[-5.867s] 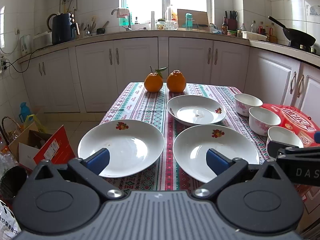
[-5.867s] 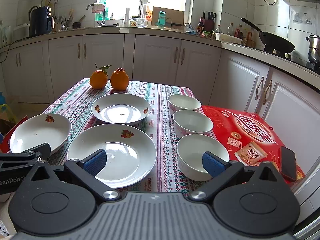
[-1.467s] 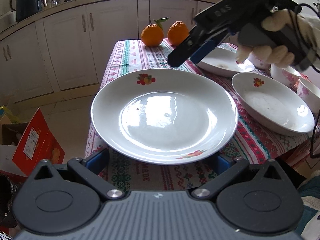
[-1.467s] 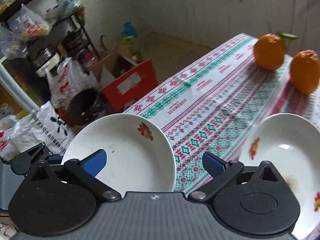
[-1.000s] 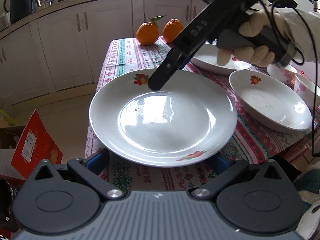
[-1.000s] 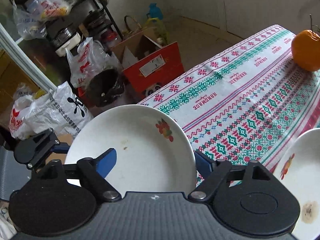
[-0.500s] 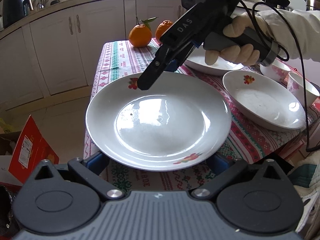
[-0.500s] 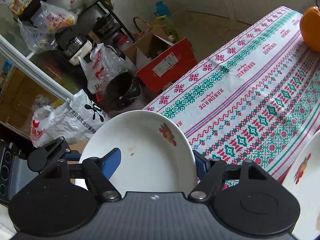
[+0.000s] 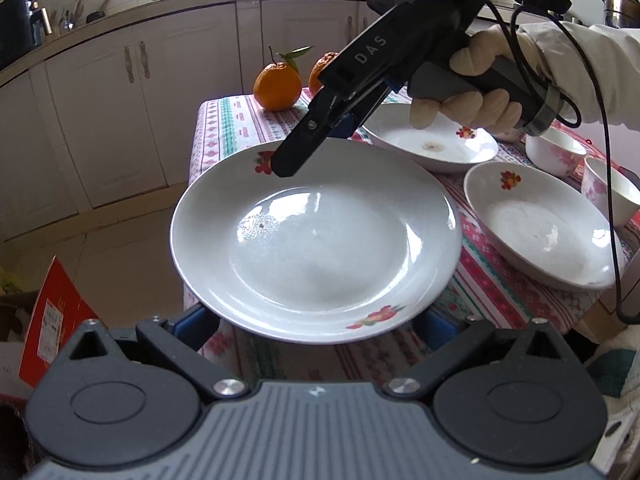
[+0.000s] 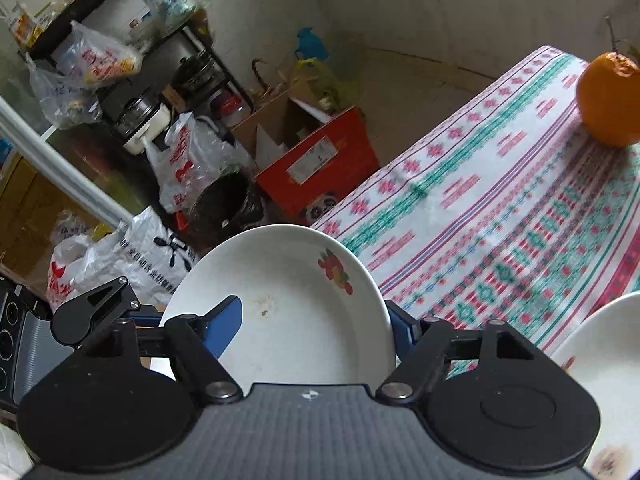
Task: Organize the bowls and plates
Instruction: 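Lift the white plate with the right gripper and carry it toward the other plates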
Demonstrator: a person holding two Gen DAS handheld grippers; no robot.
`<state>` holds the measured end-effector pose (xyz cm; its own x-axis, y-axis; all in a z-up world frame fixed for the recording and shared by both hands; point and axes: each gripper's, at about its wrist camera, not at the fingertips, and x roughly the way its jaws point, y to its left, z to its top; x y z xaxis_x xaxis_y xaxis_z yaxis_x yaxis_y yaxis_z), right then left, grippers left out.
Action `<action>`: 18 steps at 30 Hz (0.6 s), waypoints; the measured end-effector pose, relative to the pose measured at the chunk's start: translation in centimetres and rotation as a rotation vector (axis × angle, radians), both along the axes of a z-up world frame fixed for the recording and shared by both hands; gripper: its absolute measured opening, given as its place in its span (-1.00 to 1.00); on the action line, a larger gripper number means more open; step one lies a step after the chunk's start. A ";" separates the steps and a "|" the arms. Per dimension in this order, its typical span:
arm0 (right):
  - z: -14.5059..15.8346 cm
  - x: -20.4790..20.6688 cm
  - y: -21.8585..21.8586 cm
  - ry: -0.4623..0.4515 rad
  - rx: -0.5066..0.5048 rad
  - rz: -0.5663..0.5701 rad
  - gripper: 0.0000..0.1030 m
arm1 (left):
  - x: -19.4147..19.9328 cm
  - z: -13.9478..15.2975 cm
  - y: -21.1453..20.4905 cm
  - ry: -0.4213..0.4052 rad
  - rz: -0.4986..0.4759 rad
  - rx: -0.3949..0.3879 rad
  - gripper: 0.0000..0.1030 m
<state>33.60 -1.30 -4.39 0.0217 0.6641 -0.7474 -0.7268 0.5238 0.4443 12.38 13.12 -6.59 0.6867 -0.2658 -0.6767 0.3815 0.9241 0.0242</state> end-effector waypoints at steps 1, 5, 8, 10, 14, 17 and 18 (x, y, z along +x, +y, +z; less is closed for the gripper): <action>0.0 0.3 -0.1 -0.003 -0.001 -0.010 0.55 | 0.5 0.0 0.0 0.000 -0.006 -0.001 0.96; -0.4 1.6 -0.5 -0.005 -0.008 -0.045 0.56 | 2.1 -0.3 0.1 0.003 -0.028 -0.004 0.96; -0.8 2.5 -0.6 -0.003 -0.016 -0.066 0.56 | 3.1 -0.8 0.3 0.017 -0.038 -0.012 0.96; -1.1 2.9 -0.5 -0.004 -0.024 -0.077 0.56 | 3.6 -0.9 0.4 0.025 -0.040 -0.023 0.96; -1.4 3.6 -0.7 0.002 -0.022 -0.092 0.55 | 4.3 -1.4 0.4 0.029 -0.049 -0.013 0.96; -1.5 3.8 -0.7 -0.005 -0.027 -0.097 0.55 | 4.6 -1.3 0.4 0.027 -0.049 -0.015 0.96; -1.6 3.9 -0.7 -0.006 -0.032 -0.100 0.55 | 4.7 -1.2 0.4 0.026 -0.050 -0.014 0.96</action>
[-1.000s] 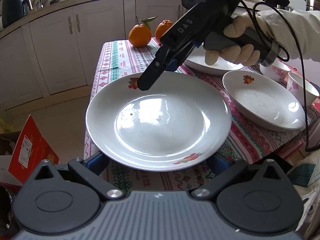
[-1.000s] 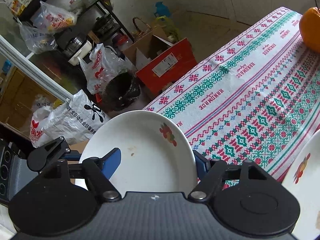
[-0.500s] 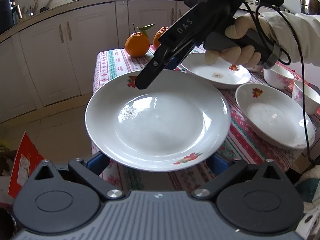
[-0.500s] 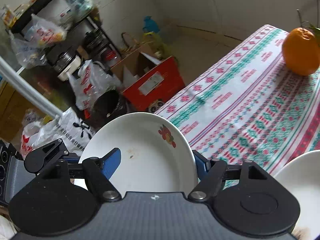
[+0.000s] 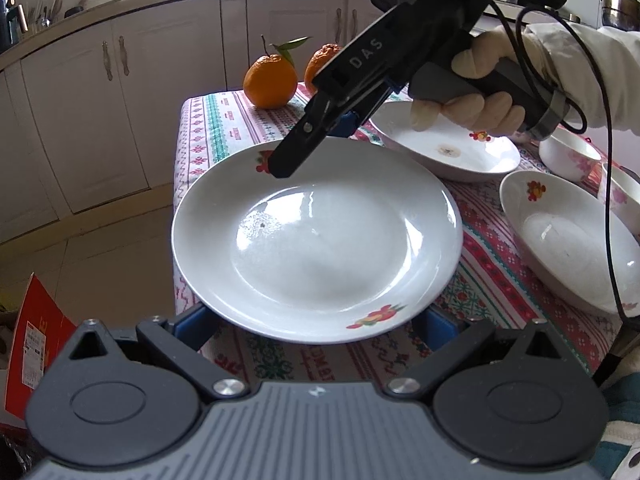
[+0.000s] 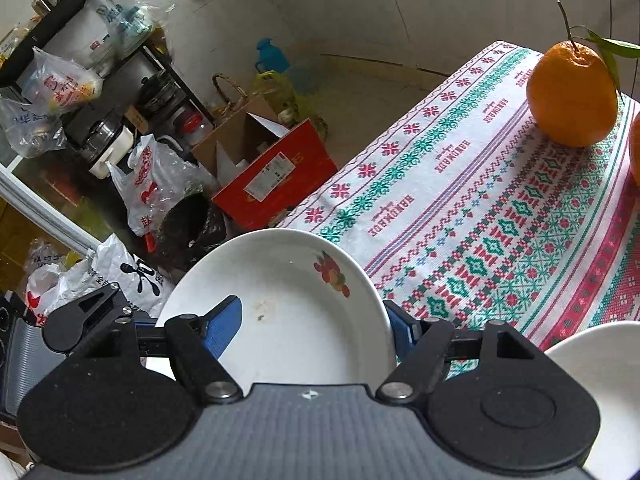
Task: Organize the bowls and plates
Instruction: 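Lift the white plate with the right gripper and carry it toward the other plates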
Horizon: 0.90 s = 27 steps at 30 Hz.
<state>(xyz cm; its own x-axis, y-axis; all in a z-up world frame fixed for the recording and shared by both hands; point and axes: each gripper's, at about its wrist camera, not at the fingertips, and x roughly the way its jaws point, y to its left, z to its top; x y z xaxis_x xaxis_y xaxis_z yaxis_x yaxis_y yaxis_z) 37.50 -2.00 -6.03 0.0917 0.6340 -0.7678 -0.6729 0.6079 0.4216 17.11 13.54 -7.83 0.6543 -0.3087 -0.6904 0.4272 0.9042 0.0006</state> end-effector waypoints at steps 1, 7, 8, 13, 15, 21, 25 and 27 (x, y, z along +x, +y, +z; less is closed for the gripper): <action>0.0 0.1 0.0 0.000 -0.002 -0.004 0.56 | 0.1 0.0 0.0 -0.001 0.000 0.001 0.96; 0.0 0.4 0.3 -0.007 -0.006 -0.014 0.56 | 0.3 0.1 -0.1 -0.002 -0.001 0.013 0.96; -0.1 0.4 0.4 -0.009 -0.009 -0.015 0.56 | 0.4 0.1 -0.1 -0.002 -0.001 0.014 0.96; -0.2 0.5 0.4 -0.019 -0.012 -0.018 0.56 | 0.4 0.2 -0.1 -0.001 -0.004 0.017 0.96; -0.2 0.6 0.4 -0.022 -0.014 -0.018 0.56 | 0.2 0.2 -0.2 -0.002 -0.004 0.020 0.96; -0.2 0.4 0.7 -0.037 -0.019 -0.004 0.75 | 0.2 0.2 -0.1 -0.006 -0.004 0.020 0.96; 0.5 -0.2 1.2 -0.083 -0.040 -0.016 1.00 | 0.1 0.3 -0.1 -0.008 0.001 0.020 0.97; 0.8 -0.5 1.1 -0.103 -0.050 -0.022 1.00 | -0.2 0.5 -0.1 -0.011 0.002 0.019 0.97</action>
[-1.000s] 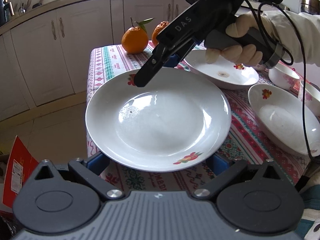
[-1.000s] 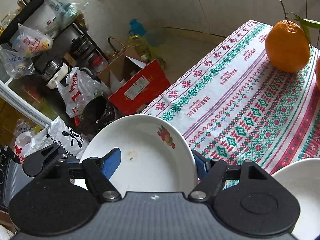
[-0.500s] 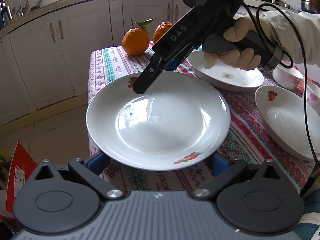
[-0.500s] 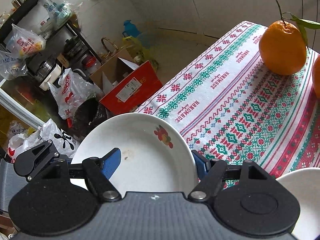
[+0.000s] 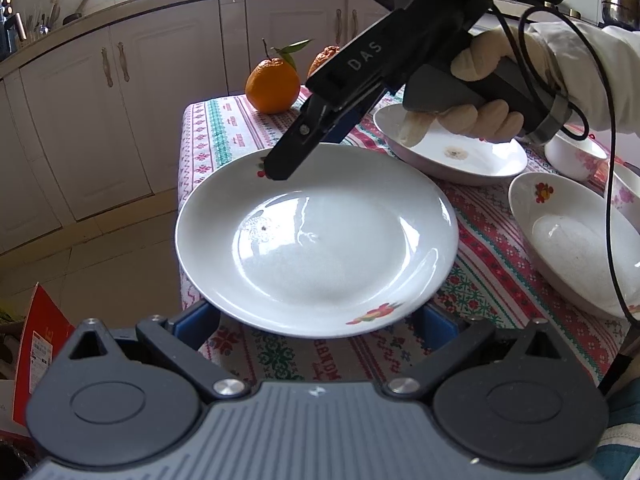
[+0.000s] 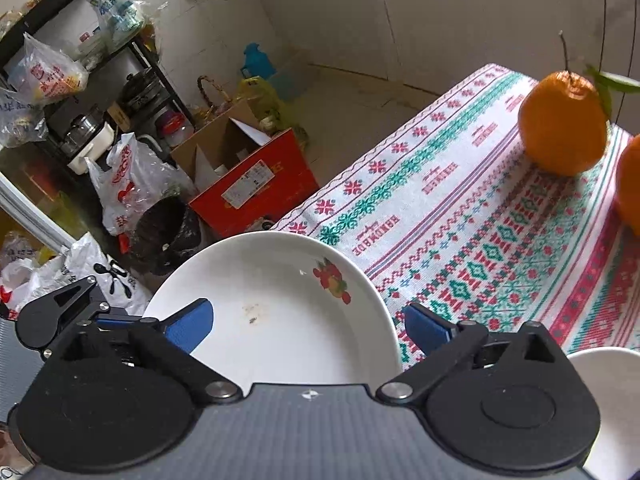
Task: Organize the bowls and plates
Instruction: 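Lift the white plate with the right gripper and carry it toward the other plates, then carry the held plate over the flower-printed plate with the right gripper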
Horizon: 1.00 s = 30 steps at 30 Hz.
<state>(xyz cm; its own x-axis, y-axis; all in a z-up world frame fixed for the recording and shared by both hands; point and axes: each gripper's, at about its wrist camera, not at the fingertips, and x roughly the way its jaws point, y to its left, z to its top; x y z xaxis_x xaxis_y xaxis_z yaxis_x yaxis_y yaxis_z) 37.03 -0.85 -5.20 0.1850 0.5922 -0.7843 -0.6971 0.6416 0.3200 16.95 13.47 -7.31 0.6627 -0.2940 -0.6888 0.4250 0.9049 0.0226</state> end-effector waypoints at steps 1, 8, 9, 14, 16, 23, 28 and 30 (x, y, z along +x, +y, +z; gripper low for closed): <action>0.2 -0.1 0.0 -0.007 -0.004 -0.001 1.00 | -0.1 0.1 0.0 -0.003 0.001 0.001 0.97; 2.5 -3.0 -1.4 -0.098 -0.021 -0.029 1.00 | -2.1 1.0 0.3 -0.006 0.027 0.004 0.97; 2.9 -3.6 -1.6 -0.109 -0.020 -0.028 1.00 | -2.6 1.3 0.3 -0.013 0.032 0.002 0.97; 5.2 -7.6 -3.4 -0.173 -0.027 -0.047 1.00 | -5.2 2.6 -0.4 -0.039 0.052 -0.021 0.98; 5.9 -9.5 -4.4 -0.204 -0.043 -0.067 1.00 | -6.4 3.1 -1.0 -0.057 0.055 -0.032 0.98; 6.2 -16.1 -9.1 -0.275 -0.115 -0.147 1.00 | -9.5 3.3 -4.1 -0.059 -0.006 -0.049 0.98; 5.4 -19.4 -12.9 -0.295 -0.162 -0.225 1.00 | -10.8 3.0 -6.7 -0.051 -0.067 -0.044 0.98; 5.2 -20.5 -14.6 -0.289 -0.176 -0.252 1.00 | -10.9 2.9 -7.8 -0.055 -0.092 -0.047 0.98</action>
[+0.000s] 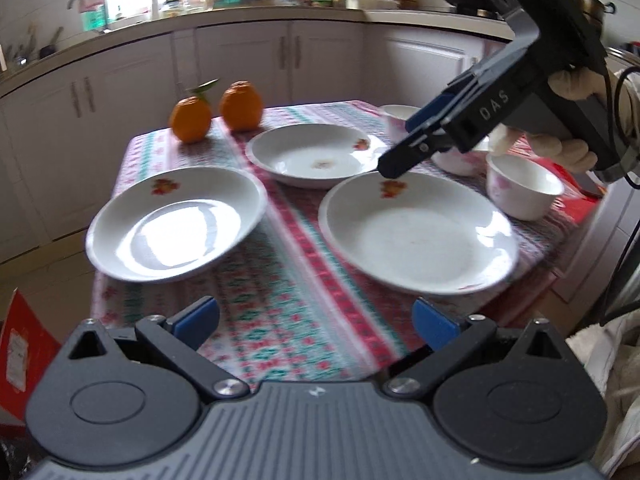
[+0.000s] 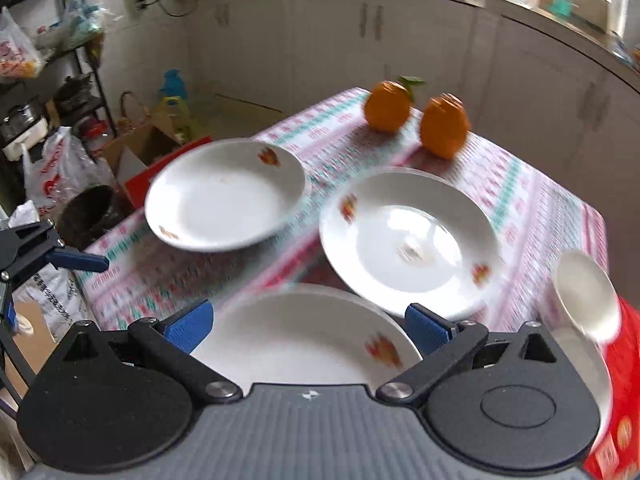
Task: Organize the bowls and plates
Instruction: 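Carry the held plate over the flower-printed plate with the right gripper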
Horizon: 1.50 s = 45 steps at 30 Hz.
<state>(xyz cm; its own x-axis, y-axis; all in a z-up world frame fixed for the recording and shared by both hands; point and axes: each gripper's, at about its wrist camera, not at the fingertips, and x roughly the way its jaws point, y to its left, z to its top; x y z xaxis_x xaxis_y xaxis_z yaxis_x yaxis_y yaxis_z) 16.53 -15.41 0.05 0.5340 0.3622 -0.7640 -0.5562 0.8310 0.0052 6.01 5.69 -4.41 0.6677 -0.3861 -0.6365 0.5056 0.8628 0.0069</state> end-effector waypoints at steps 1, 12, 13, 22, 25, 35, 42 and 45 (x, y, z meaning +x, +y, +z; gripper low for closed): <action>0.0 -0.4 -0.7 0.001 0.002 -0.009 1.00 | -0.1 0.0 -0.4 -0.003 -0.012 -0.002 0.98; -1.9 -0.4 -6.7 0.140 0.063 -0.086 1.00 | -0.1 -2.1 -5.6 0.019 -0.156 0.020 0.98; -2.1 -0.2 -6.9 0.151 0.071 -0.082 1.00 | 0.0 -2.2 -5.9 0.022 -0.158 0.021 0.98; -3.7 2.6 -7.3 0.246 0.110 -0.061 0.91 | 0.8 -3.0 -7.2 0.050 -0.152 0.023 0.98; -4.2 3.4 -7.2 0.286 0.129 -0.043 0.78 | 1.1 -3.2 -7.3 0.061 -0.144 0.018 0.98; -5.3 5.2 -7.2 0.378 0.164 -0.011 0.42 | 1.4 -3.2 -7.7 0.060 -0.164 0.017 0.97; -5.9 6.1 -7.5 0.420 0.187 -0.004 0.35 | 1.6 -3.3 -7.7 0.069 -0.171 0.008 0.97; -6.0 6.4 -7.5 0.438 0.199 -0.007 0.35 | 1.6 -3.3 -7.6 0.071 -0.172 0.006 0.97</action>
<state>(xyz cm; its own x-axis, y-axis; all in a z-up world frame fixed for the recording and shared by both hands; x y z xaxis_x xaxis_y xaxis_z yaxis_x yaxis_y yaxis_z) 22.90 -22.90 -5.94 0.1800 0.5219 -0.8338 -0.4605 0.7937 0.3974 7.61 -1.90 -7.70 0.5455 -0.4872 -0.6820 0.6451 0.7635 -0.0294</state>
